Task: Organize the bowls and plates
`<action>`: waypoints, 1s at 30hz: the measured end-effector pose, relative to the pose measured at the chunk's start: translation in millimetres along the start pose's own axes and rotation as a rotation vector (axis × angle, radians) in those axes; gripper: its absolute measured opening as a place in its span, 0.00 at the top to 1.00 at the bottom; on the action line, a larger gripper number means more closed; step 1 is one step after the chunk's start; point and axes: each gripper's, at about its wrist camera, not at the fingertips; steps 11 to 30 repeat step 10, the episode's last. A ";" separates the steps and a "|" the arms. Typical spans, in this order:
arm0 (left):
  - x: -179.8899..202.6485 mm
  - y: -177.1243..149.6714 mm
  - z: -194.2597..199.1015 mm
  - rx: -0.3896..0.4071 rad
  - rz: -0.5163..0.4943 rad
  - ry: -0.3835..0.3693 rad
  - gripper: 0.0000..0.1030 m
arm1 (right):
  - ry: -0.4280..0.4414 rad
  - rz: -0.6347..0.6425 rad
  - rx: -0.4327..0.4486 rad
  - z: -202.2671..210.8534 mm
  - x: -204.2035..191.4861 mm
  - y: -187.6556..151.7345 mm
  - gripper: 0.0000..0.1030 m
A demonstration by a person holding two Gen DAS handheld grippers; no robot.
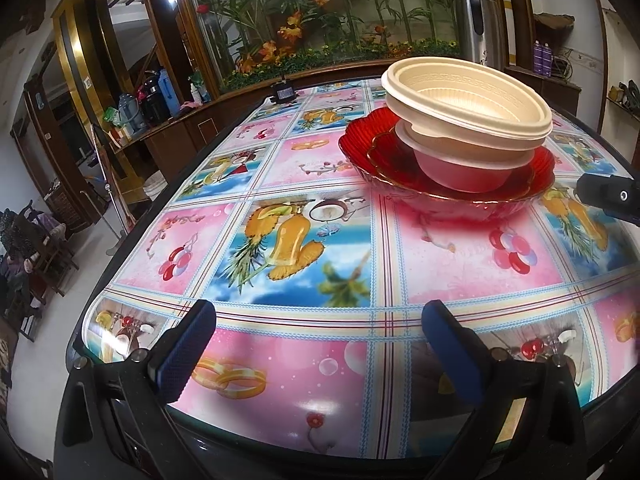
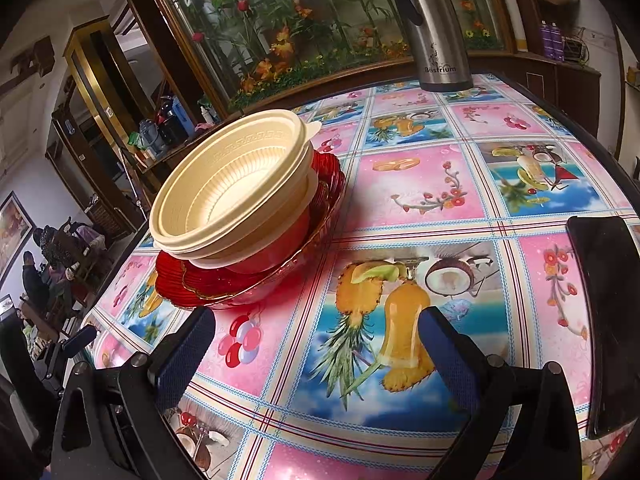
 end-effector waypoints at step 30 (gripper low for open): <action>0.7 -0.6 8.9 0.014 -0.019 -0.052 0.00 | -0.002 0.001 -0.007 -2.1 -0.1 -0.2 0.00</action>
Point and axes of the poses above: each gripper's, at about its wrist camera, not at the fingertips, and z roughly against the way its jaws point, x to its right, y to its top, and after that the axes turned 8 degrees about y, right-handed
